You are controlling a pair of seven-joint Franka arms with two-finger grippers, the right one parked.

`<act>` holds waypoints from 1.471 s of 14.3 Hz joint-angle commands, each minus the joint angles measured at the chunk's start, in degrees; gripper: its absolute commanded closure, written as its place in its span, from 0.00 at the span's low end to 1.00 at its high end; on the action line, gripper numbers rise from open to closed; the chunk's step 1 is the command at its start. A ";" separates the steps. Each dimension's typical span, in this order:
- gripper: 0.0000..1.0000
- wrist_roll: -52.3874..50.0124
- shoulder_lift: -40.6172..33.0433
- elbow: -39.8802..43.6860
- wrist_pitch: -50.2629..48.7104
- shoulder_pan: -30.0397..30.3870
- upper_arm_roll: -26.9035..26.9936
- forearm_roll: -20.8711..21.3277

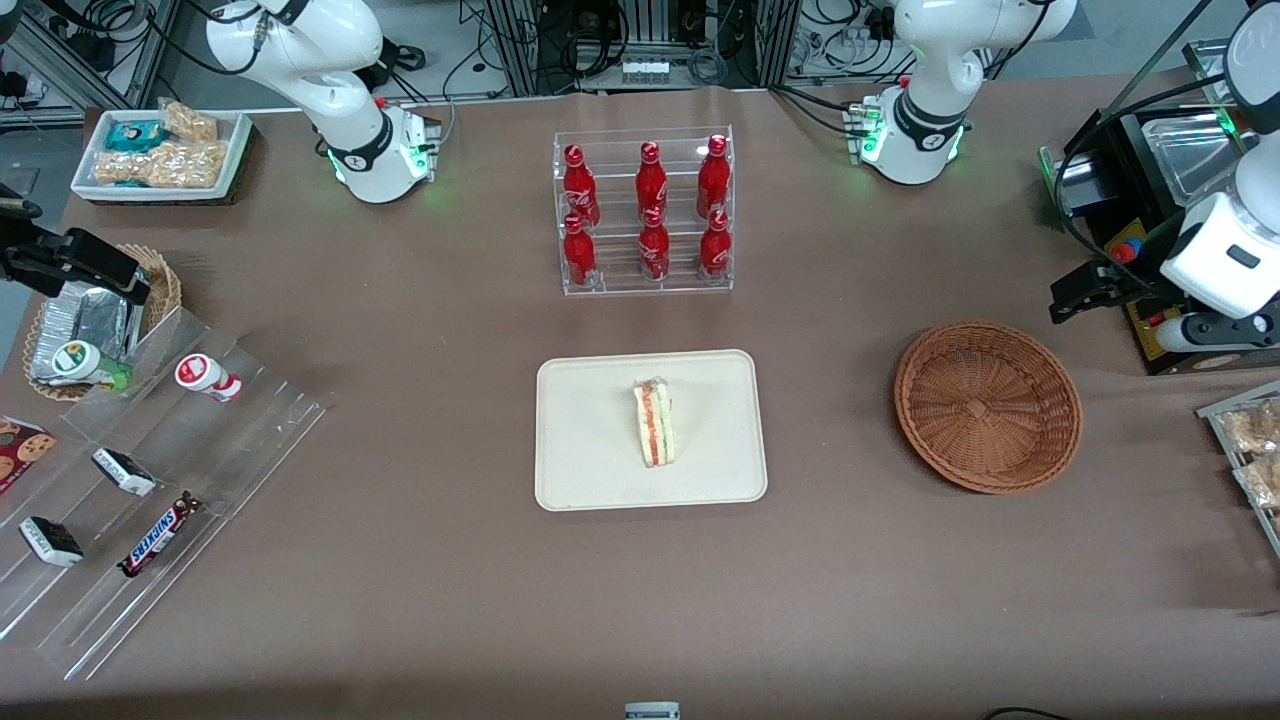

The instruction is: Place sandwich from basket to tray

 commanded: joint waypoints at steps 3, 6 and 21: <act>0.00 0.92 -0.27 1.55 -0.65 0.15 -0.15 0.80; 0.00 0.92 -0.01 1.99 -1.00 -0.02 -0.24 0.71; 0.00 0.74 -0.09 1.29 -0.74 -0.55 -0.85 0.62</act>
